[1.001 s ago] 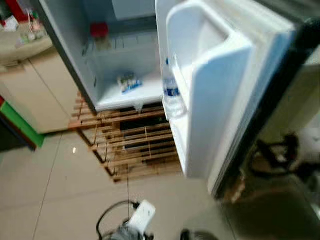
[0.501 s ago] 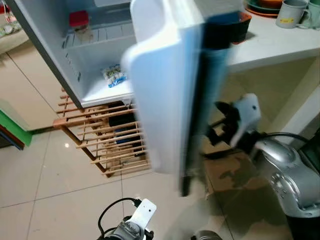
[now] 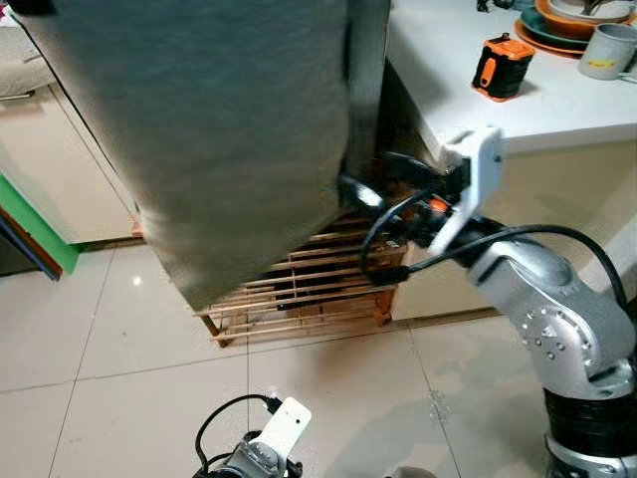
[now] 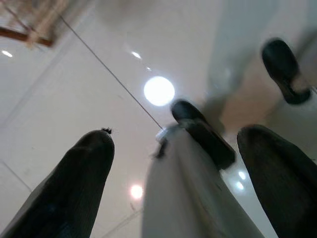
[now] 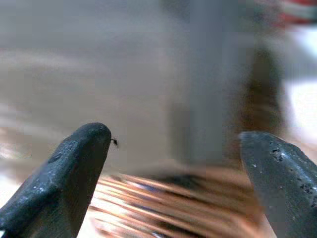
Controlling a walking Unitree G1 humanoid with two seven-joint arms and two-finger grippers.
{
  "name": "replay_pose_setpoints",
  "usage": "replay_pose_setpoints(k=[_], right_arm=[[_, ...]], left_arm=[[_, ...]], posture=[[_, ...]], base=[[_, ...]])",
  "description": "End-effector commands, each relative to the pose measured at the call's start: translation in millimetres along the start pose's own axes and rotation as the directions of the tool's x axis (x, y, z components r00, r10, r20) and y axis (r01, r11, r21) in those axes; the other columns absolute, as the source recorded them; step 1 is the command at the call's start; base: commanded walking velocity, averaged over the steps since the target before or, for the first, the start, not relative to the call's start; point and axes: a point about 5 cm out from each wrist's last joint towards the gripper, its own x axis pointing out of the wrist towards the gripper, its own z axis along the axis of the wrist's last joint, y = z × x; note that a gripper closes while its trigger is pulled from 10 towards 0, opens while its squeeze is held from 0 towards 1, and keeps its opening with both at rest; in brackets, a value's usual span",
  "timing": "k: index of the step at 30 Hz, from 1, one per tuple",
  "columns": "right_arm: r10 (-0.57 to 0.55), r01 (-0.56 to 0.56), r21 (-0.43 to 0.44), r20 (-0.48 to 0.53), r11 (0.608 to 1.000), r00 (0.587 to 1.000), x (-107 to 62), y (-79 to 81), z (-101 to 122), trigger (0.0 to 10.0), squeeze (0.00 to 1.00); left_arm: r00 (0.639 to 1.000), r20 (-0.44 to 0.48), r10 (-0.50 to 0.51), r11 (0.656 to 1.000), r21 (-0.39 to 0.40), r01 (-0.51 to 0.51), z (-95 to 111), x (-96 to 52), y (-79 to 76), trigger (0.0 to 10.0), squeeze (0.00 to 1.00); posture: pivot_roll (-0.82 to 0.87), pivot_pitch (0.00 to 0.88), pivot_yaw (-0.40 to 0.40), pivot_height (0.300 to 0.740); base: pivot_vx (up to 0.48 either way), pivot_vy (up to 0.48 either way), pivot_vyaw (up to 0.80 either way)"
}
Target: Restocking fridge
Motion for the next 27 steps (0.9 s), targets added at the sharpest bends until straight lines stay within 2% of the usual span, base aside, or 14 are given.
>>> replay_pose_setpoints(k=[1,3,5,6,8,9,11,12,13,14,16,18,20,27], right_arm=[[-0.181,0.180,-0.028,-0.047,0.983,0.982,-9.1,-19.4,-22.4,10.0,0.00],[-0.252,0.247,-0.054,-0.107,0.967,0.962,-22.1,-24.0,-48.2,10.0,0.00],[-0.257,0.253,-0.052,-0.120,0.966,0.959,-25.3,-23.5,-54.8,10.0,0.00],[-0.294,0.289,-0.054,-0.153,0.956,0.943,-36.2,-24.7,-74.2,10.0,0.00],[-0.330,0.331,-0.025,-0.177,0.943,0.927,-44.3,-26.0,-85.8,10.0,0.00],[-0.337,0.342,0.001,-0.170,0.940,0.926,-46.6,-25.7,-88.2,10.0,0.00],[-0.330,0.334,-0.001,-0.150,0.943,0.932,-46.8,-25.0,-88.5,10.0,0.00],[-0.330,0.334,-0.001,-0.150,0.943,0.932,-46.8,-25.0,-88.5,10.0,0.00],[-0.329,0.331,-0.001,-0.133,0.944,0.935,-44.5,-25.7,-89.7,10.0,0.00],[-0.329,0.331,-0.001,-0.133,0.944,0.935,-44.5,-25.7,-89.7,10.0,0.00],[-0.327,0.329,0.000,-0.114,0.944,0.938,-40.5,-26.0,-89.9,10.0,0.00],[-0.328,0.330,0.000,-0.097,0.944,0.940,-35.7,-25.9,-89.8,10.0,0.00],[-0.330,0.332,0.006,-0.090,0.943,0.940,-34.1,-25.8,-89.7,10.0,0.00],[-0.373,0.374,0.005,-0.040,0.927,0.927,-31.3,-34.3,-84.3,10.0,0.00]], left_arm=[[0.995,0.066,0.068,0.997,-0.041,-0.066,3.8,-0.5,0.2,10.0,0.00],[0.989,0.100,0.108,0.984,-0.155,-0.092,5.0,-1.1,1.5,10.0,0.00],[0.988,0.108,0.115,0.978,-0.186,-0.093,5.1,-1.3,1.7,10.0,0.00],[0.969,0.195,0.149,0.968,-0.228,-0.103,18.4,-2.7,9.8,10.0,0.00],[0.820,0.471,0.324,0.931,-0.315,-0.187,83.0,-27.9,97.4,10.0,0.00],[0.651,0.650,0.391,0.912,-0.368,-0.181,126.0,-64.0,133.1,10.0,0.00],[0.517,0.749,0.415,0.905,-0.400,-0.146,149.3,-89.2,138.0,10.0,0.00],[0.517,0.749,0.415,0.905,-0.400,-0.146,149.3,-89.2,138.0,10.0,0.00],[0.378,0.808,0.453,0.890,-0.433,-0.140,168.4,-116.1,145.6,10.0,0.00],[0.378,0.808,0.453,0.890,-0.433,-0.140,168.4,-116.1,145.6,10.0,0.00],[0.283,0.821,0.496,0.867,-0.483,-0.121,180.4,-136.9,155.1,10.0,0.00],[0.247,0.815,0.524,0.851,-0.517,-0.098,185.0,-147.5,164.0,10.0,0.00],[0.247,0.809,0.533,0.844,-0.528,-0.095,183.8,-150.7,167.5,10.0,0.00],[0.308,0.793,0.526,0.843,-0.534,-0.067,175.8,-150.4,172.8,10.0,0.00]], posture=[[-0.24,0.037,0.062,0.740],[-0.24,0.040,0.063,0.740],[-0.24,0.040,0.061,0.740],[-0.23,0.044,0.059,0.740],[-0.23,0.044,0.059,0.740],[-0.22,0.045,0.060,0.740],[-0.21,0.041,0.058,0.740],[-0.21,0.041,0.058,0.740],[-0.19,0.033,0.053,0.740],[-0.19,0.033,0.053,0.740],[-0.18,0.021,0.051,0.740],[-0.18,0.010,0.047,0.740],[-0.18,0.006,0.048,0.740],[-0.18,0.002,0.059,0.740]], base=[[0.000,0.000,0.00],[0.000,0.000,0.00],[0.000,0.000,0.00],[0.000,0.000,0.00],[0.000,0.000,0.00],[0.000,0.000,0.00],[0.167,0.000,0.00],[0.334,0.000,0.00],[0.442,0.000,0.00],[0.442,0.000,0.00],[0.439,0.000,0.00],[0.360,0.191,0.00],[0.274,0.394,0.00],[0.000,0.472,0.00]])
